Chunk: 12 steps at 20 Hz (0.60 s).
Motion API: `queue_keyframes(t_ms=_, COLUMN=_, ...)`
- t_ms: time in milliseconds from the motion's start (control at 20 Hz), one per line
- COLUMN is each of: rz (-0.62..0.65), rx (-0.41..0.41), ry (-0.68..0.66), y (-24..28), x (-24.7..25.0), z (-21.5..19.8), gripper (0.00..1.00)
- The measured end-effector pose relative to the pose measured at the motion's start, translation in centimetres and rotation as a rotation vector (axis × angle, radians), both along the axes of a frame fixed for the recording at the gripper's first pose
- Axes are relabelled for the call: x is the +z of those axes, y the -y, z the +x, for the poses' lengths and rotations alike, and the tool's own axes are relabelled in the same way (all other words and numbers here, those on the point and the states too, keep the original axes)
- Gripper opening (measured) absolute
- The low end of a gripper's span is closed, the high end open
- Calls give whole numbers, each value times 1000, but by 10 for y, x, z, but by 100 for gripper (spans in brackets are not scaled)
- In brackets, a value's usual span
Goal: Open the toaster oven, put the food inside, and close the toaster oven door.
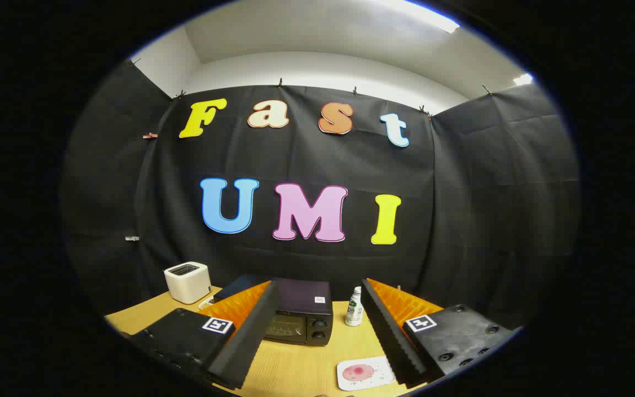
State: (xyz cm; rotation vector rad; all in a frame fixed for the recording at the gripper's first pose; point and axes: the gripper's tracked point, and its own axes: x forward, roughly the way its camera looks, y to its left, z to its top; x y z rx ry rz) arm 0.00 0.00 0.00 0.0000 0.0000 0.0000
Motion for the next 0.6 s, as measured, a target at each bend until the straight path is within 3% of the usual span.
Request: queue_keyframes(t_ms=600, rz=8, rx=8, ry=-12, y=15, x=-9, z=12, gripper=97)
